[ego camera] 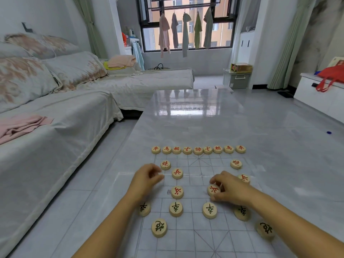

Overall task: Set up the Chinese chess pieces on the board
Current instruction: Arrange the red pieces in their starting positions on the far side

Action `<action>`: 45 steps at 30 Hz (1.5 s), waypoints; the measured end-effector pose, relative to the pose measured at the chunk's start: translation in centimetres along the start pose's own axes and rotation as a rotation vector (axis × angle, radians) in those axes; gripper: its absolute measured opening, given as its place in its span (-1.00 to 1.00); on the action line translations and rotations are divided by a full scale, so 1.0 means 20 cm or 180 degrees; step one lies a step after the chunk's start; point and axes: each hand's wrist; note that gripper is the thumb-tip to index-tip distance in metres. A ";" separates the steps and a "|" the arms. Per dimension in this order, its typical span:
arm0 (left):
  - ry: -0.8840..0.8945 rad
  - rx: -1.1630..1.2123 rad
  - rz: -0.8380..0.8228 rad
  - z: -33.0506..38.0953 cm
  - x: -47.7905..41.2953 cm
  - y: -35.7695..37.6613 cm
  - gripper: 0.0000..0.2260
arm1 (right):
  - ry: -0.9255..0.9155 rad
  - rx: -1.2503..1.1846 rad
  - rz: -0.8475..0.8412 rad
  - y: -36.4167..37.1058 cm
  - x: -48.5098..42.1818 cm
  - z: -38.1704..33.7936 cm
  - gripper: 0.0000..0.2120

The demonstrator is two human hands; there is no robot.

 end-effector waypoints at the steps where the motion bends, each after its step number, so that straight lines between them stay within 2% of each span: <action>1: 0.0015 -0.0254 -0.0231 0.03 0.02 0.03 -0.88 | 0.0072 0.0079 0.0092 0.01 -0.01 -0.01 -0.55; 3: -0.0008 -0.0580 -0.0605 0.08 0.05 0.08 -0.85 | 0.0171 0.0249 0.0241 0.03 -0.01 -0.03 -0.60; 5: -0.0088 -0.0811 -0.0784 0.12 0.07 0.12 -0.74 | 0.0219 0.0344 0.0339 0.03 -0.01 -0.03 -0.62; 7: -0.0076 -0.1074 -0.0816 0.13 0.07 0.13 -0.67 | 0.0259 0.0384 0.0410 0.02 -0.01 -0.01 -0.61; 13: -0.0139 -0.1206 -0.0758 0.19 0.04 0.19 -0.67 | 0.0420 0.0089 0.0413 -0.01 -0.02 0.02 -0.48; 18: -0.0133 -0.1512 -0.0789 0.30 -0.04 0.31 -0.65 | 0.0551 0.0494 0.0624 -0.01 -0.04 0.02 -0.62; 31: -0.0289 -0.1375 -0.0509 0.42 -0.22 0.46 -0.72 | 0.0431 0.0630 0.0636 -0.11 -0.17 0.09 -0.60; 37: -0.0356 -0.1327 -0.0671 0.42 -0.23 0.46 -0.51 | 0.0352 0.0645 0.0671 -0.11 -0.17 0.11 -0.60; 40: -0.0223 -0.1421 -0.0703 0.42 -0.24 0.47 -0.61 | 0.0362 0.0865 0.0650 -0.12 -0.17 0.13 -0.61; 42: -0.0121 -0.1414 -0.0905 0.42 -0.25 0.47 -0.67 | 0.0387 0.0961 0.0614 -0.14 -0.15 0.16 -0.62; 45: 0.0000 -0.1624 -0.1201 0.42 -0.28 0.45 -0.59 | 0.0389 0.0902 0.0519 -0.16 -0.12 0.21 -0.61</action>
Point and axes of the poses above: each hand's wrist, its own x-axis away from the middle knuckle, its own y-axis out of the palm, z = x × y, and after that the axes turned 8 degrees about -z, right-handed
